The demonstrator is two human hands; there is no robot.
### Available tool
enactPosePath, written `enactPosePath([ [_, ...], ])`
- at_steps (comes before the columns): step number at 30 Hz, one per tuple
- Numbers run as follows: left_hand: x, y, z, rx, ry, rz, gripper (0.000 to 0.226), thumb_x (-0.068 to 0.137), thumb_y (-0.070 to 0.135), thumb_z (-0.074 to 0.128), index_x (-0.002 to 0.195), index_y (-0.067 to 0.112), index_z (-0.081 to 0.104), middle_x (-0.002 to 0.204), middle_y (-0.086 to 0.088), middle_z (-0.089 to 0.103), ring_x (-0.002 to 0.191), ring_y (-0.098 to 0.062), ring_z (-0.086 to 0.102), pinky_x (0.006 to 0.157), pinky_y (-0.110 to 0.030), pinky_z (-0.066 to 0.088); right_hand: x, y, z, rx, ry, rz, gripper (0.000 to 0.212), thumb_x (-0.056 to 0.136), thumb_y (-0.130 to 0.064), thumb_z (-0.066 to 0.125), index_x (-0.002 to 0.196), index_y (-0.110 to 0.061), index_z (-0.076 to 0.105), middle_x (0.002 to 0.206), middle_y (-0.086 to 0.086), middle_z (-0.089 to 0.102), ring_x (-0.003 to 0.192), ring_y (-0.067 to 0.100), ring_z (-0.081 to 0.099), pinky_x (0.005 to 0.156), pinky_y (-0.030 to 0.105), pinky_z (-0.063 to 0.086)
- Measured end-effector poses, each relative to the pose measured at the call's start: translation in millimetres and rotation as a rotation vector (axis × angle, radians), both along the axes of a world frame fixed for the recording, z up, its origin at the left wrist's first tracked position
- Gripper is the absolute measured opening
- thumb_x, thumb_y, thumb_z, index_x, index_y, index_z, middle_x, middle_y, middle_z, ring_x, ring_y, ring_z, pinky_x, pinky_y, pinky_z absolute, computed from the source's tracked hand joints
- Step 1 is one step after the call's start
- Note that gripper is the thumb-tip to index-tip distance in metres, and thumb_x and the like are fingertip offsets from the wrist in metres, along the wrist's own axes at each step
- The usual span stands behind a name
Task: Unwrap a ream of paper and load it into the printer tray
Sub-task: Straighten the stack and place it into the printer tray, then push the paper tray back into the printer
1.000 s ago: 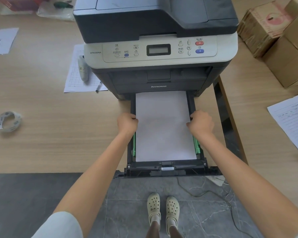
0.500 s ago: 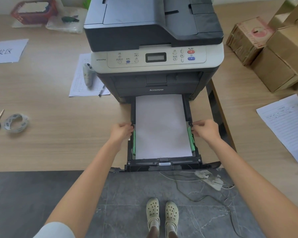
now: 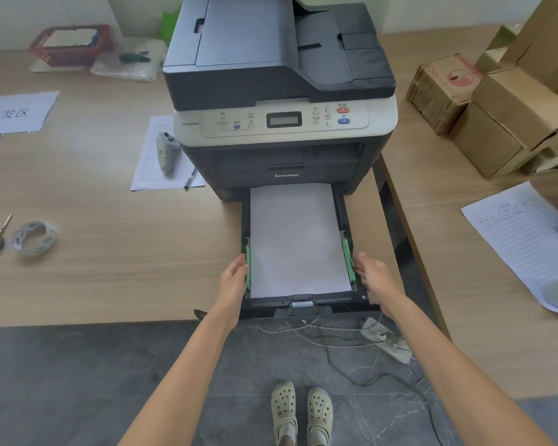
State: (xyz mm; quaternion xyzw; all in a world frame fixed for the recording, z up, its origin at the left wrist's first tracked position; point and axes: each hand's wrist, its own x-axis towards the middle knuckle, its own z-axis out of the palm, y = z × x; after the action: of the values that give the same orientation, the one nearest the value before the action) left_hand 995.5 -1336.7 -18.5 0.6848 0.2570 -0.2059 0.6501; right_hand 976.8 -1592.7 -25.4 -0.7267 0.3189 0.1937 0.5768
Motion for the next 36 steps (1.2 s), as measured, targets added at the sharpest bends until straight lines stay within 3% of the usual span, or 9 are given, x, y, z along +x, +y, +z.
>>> enactPosePath([
  [4,0.8,-4.7,-2.3,-0.004,0.046,-0.001,0.046,0.097,0.023,0.035,0.143,0.016,0.033,0.152,-0.002,0.034,0.141,-0.019,0.03,0.117,-0.037,0.024,0.2,1.8,-4.8,0.021,-0.011,-0.001,0.052,0.101,-0.038,0.021,0.144,-0.011,0.033,0.152,0.008,0.035,0.139,0.023,0.034,0.114,0.035,0.022],
  [7,1.0,-4.6,1.1,-0.045,0.074,-0.006,0.038,0.099,0.023,0.03,0.132,0.014,0.047,0.138,-0.003,0.05,0.133,-0.02,0.039,0.109,-0.03,0.033,2.0,0.5,-8.3,0.028,-0.009,0.0,0.053,0.101,-0.038,0.017,0.144,-0.01,0.033,0.151,0.008,0.036,0.14,0.023,0.033,0.115,0.036,0.021],
  [12,2.6,5.4,-1.3,-0.123,0.086,0.007,0.051,0.1,0.03,0.025,0.146,0.006,0.023,0.156,-0.009,0.024,0.145,-0.022,0.022,0.119,-0.035,0.018,4.2,0.9,-13.7,0.014,-0.003,-0.006,0.054,0.101,-0.038,0.016,0.142,-0.009,0.037,0.151,0.008,0.038,0.139,0.023,0.034,0.115,0.037,0.02],
  [21,4.1,8.2,-0.6,-0.145,0.095,-0.029,0.053,0.101,0.032,0.022,0.146,0.006,0.022,0.157,-0.009,0.022,0.145,-0.022,0.02,0.12,-0.035,0.016,5.7,0.6,-15.7,-0.046,-0.005,0.031,0.052,0.1,-0.039,0.018,0.14,-0.014,0.042,0.149,0.006,0.041,0.137,0.023,0.038,0.114,0.036,0.023],
  [28,14.8,23.9,5.1,-0.193,0.09,-0.044,0.052,0.101,0.026,0.025,0.143,-0.004,0.025,0.153,-0.019,0.029,0.142,-0.028,0.029,0.119,-0.037,0.021,10.0,-14.5,-0.1,-0.026,0.036,0.146,0.052,0.101,-0.035,0.02,0.141,-0.006,0.039,0.147,0.011,0.042,0.135,0.025,0.041,0.113,0.036,0.026],
  [36,16.8,70.3,20.0,0.074,-0.01,-0.189,0.04,0.097,0.01,0.034,0.136,0.004,0.042,0.137,-0.018,0.052,0.127,-0.028,0.05,0.113,-0.036,0.034,0.7,-60.6,17.4,-0.057,0.058,0.146,0.038,0.098,-0.028,0.039,0.126,-0.008,0.056,0.13,0.011,0.06,0.122,0.024,0.053,0.104,0.039,0.038],
])
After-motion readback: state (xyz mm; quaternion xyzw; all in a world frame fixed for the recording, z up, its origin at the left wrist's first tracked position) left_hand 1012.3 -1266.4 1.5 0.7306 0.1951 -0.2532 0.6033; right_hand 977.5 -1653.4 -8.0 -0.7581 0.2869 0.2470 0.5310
